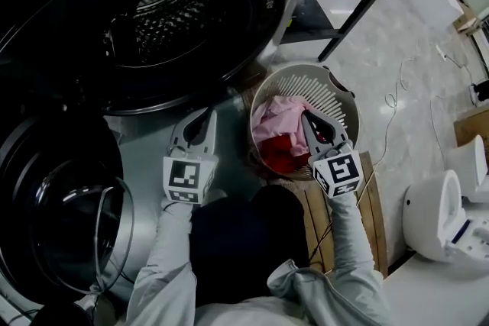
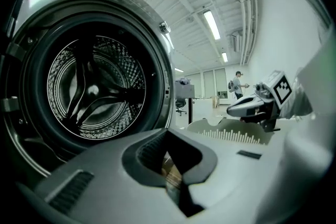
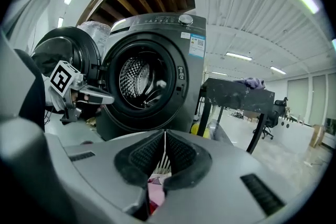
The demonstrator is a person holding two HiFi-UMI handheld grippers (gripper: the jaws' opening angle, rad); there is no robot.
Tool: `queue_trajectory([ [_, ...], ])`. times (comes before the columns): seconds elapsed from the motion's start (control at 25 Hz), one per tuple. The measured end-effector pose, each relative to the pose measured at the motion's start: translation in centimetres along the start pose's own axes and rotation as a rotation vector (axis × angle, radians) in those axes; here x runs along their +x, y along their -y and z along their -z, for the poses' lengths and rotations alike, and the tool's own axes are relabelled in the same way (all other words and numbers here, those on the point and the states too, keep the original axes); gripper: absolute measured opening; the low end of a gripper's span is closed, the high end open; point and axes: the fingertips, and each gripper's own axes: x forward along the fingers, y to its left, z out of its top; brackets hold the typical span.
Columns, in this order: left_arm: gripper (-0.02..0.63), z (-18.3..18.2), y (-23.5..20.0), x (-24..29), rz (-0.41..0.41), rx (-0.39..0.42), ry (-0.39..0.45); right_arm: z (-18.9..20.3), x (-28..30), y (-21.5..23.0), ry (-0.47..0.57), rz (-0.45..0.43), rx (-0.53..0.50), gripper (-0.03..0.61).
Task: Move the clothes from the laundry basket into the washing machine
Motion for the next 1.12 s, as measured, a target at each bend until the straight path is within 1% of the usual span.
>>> queue_trajectory([
  [0.12, 0.020, 0.5, 0.5, 0.5, 0.020, -0.007, -0.003, 1.2, 0.8, 0.1, -0.042, -0.034, -0.032, 0.018],
  [0.28, 0.020, 1.1, 0.6, 1.1, 0.031, -0.025, -0.008, 3.3, 2.4, 0.0, -0.116, -0.108, -0.054, 0.024],
  [0.32, 0.020, 1.3, 0.5, 1.2, 0.032, -0.025, -0.011, 4.0, 2.9, -0.1, -0.139, -0.129, -0.055, 0.064],
  [0.36, 0.020, 1.5, 0.5, 1.3, 0.031, -0.027, -0.012, 4.7, 3.4, -0.2, -0.162, -0.149, -0.058, 0.124],
  [0.44, 0.020, 1.6, 0.3, 1.4, 0.031, -0.024, -0.008, 6.1, 4.4, -0.2, -0.205, -0.179, -0.076, 0.198],
  [0.52, 0.020, 1.7, 0.1, 1.6, 0.032, -0.017, -0.008, 7.6, 5.4, -0.2, -0.246, -0.206, -0.074, 0.259],
  [0.64, 0.020, 2.2, -0.1, 1.8, 0.032, -0.009, -0.015, 10.2, 7.1, -0.3, -0.316, -0.249, -0.028, 0.330],
  [0.72, 0.020, 2.5, -0.2, 1.8, 0.032, -0.006, -0.016, 12.1, 8.2, -0.5, -0.369, -0.266, -0.024, 0.380],
  [0.8, 0.020, 2.6, -0.3, 1.9, 0.032, -0.002, -0.018, 14.1, 9.3, -0.6, -0.428, -0.282, -0.048, 0.420],
  [0.88, 0.020, 2.7, -0.4, 1.9, 0.034, 0.008, -0.018, 15.8, 10.2, -0.6, -0.482, -0.294, -0.070, 0.445],
  [1.0, 0.020, 2.8, -0.6, 1.8, 0.036, 0.011, -0.016, 17.8, 11.2, -0.6, -0.549, -0.316, -0.086, 0.459],
  [1.12, 0.020, 3.0, -0.8, 1.7, 0.035, 0.017, -0.019, 19.6, 12.0, -1.2, -0.607, -0.371, -0.132, 0.460],
])
